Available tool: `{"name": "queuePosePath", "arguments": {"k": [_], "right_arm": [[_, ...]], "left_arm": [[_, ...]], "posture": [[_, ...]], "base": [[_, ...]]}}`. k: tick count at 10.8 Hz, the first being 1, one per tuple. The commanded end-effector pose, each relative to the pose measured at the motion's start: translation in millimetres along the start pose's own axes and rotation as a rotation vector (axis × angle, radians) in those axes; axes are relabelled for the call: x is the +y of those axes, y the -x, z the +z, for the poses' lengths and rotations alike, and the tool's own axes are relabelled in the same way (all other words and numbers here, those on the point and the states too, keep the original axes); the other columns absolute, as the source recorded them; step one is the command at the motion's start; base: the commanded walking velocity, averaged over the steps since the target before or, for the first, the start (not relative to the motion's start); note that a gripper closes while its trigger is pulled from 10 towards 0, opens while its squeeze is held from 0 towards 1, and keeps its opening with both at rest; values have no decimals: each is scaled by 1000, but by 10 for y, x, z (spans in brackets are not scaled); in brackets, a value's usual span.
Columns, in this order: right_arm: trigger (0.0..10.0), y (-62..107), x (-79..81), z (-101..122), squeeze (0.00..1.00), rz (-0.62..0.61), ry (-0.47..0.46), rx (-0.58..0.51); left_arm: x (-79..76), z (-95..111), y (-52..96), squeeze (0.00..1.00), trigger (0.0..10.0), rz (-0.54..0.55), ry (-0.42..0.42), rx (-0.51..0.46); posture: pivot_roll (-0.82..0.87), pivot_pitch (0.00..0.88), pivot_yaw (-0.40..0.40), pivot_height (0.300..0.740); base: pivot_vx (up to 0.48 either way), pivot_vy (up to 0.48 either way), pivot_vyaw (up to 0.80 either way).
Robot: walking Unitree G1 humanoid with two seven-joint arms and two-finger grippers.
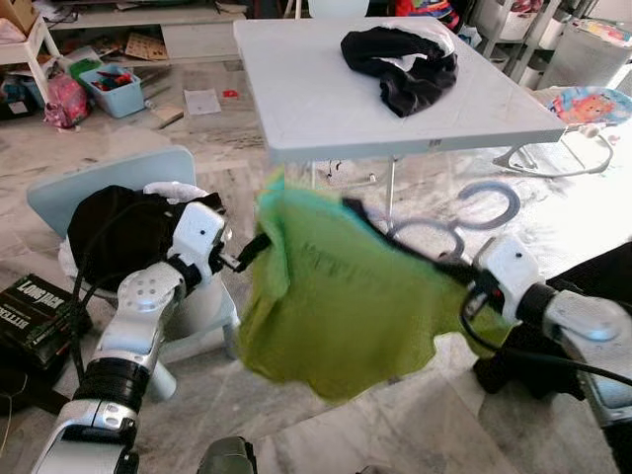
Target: Hang hanger
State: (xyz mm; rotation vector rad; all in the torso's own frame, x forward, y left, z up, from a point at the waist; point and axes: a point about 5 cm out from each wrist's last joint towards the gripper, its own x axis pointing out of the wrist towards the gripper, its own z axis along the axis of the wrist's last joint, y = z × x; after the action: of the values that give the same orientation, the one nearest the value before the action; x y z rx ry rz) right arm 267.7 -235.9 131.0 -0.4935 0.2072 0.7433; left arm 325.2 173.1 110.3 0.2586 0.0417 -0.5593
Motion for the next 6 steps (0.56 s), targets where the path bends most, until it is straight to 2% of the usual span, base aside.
{"name": "queuePosePath", "arguments": {"k": [1,2,3,4,6], "right_arm": [[10000,44,-32,74,0,56,25,-31],[10000,59,-33,92,0,113,26,-32],[10000,45,-49,127,0,158,31,-40],[10000,24,-83,139,0,169,49,-41],[10000,-8,-156,154,0,174,103,-35]], "left_arm": [[8,93,-43,0,10000,-24,-5,-39],[-14,108,-60,0,10000,-41,0,-46],[-75,157,-114,0,10000,-77,38,-73],[-153,203,-152,0,0,-123,76,-107],[-254,205,-140,0,0,-202,99,-122]], "posture": [[-120,0,-40,740],[-120,0,-39,740],[-118,0,-35,740],[-118,0,-35,740],[-114,0,-34,740]], "base": [[0,0,0],[0,0,0],[0,0,0],[0,0,0],[0,0,0]]}}
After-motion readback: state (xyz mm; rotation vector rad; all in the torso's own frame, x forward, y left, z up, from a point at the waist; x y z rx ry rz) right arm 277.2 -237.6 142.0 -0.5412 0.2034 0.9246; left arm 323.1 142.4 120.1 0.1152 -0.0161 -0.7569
